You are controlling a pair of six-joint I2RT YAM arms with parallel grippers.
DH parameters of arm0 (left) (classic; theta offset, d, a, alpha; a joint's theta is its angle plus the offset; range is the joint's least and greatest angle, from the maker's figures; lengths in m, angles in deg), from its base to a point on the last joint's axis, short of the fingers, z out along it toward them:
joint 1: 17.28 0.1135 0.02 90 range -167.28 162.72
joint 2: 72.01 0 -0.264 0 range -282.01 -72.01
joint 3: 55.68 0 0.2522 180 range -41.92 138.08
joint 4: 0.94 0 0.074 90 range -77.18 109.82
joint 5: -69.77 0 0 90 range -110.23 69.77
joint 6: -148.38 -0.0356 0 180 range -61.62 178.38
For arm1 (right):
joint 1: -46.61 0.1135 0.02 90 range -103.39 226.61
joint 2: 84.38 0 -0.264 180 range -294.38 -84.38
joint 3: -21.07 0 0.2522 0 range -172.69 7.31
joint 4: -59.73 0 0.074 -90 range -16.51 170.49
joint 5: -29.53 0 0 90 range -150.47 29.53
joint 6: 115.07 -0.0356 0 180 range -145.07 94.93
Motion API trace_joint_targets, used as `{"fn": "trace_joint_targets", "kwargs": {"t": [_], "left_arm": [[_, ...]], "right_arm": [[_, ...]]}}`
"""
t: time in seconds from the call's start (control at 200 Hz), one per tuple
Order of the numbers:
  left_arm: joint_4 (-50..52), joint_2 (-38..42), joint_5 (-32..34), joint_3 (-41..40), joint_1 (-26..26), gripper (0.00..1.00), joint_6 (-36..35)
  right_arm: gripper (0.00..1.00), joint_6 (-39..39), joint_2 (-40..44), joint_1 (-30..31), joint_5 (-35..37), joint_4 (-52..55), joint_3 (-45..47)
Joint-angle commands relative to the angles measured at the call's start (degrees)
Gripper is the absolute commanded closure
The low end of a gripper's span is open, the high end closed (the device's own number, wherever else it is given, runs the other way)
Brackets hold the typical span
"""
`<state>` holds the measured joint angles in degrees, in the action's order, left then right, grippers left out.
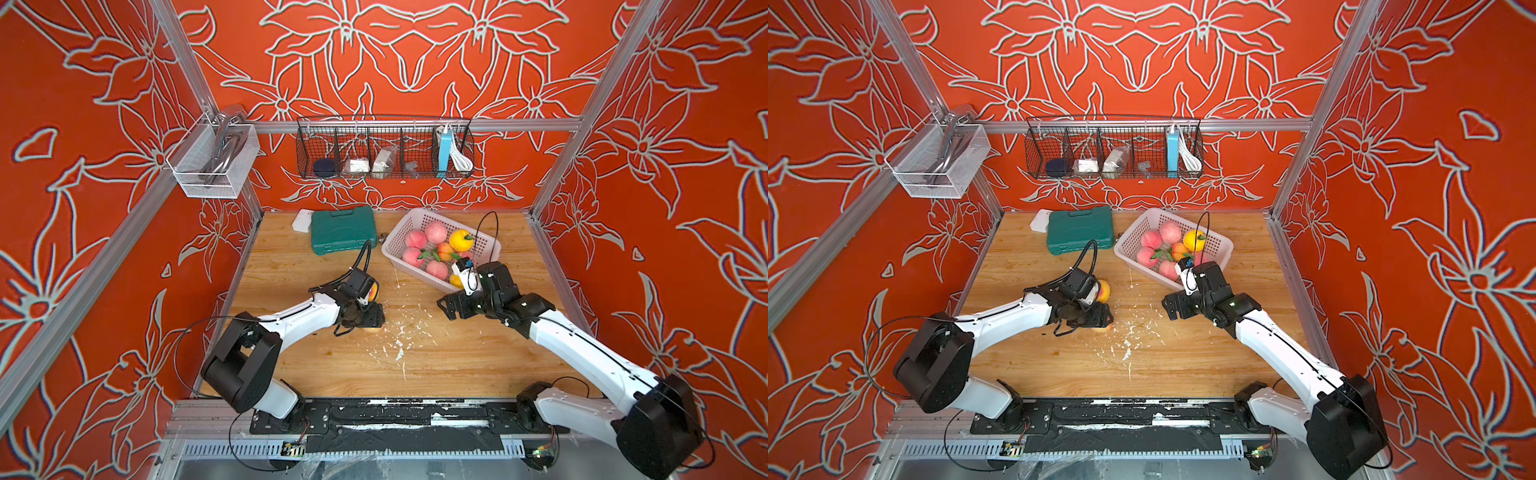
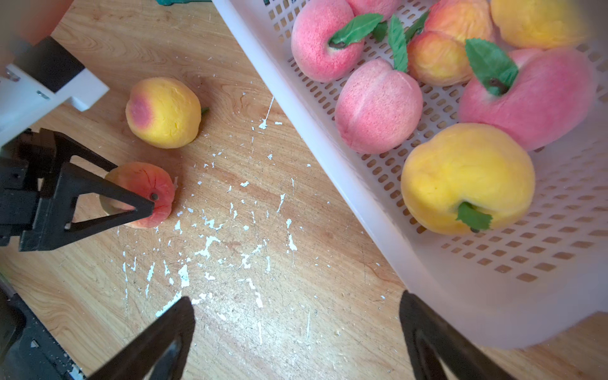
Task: Put the peaches into the basket
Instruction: Pick up the peach from the center of the board.
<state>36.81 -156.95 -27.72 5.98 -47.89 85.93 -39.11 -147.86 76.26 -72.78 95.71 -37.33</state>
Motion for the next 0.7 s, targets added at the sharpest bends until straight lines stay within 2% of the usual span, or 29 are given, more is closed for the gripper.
{"fn": "trace_joint_targets", "kwargs": {"t": [0.0,0.34,0.696], "left_arm": [[3.18,3.66,0.83,-0.62,-0.85,0.3,0.54],[7.73,10.96,-6.71,5.25,-1.12,0.31,2.92],[6.37,10.03,-14.53,12.39,-1.03,0.3,6.13]], "right_arm": [[0.01,0.89,3.12,0.24,1.27,-0.8,1.21],[0.01,5.18,7.67,0.41,-5.12,-2.49,1.18],[0.01,8.63,7.78,0.42,-17.92,-6.67,0.9]]}}
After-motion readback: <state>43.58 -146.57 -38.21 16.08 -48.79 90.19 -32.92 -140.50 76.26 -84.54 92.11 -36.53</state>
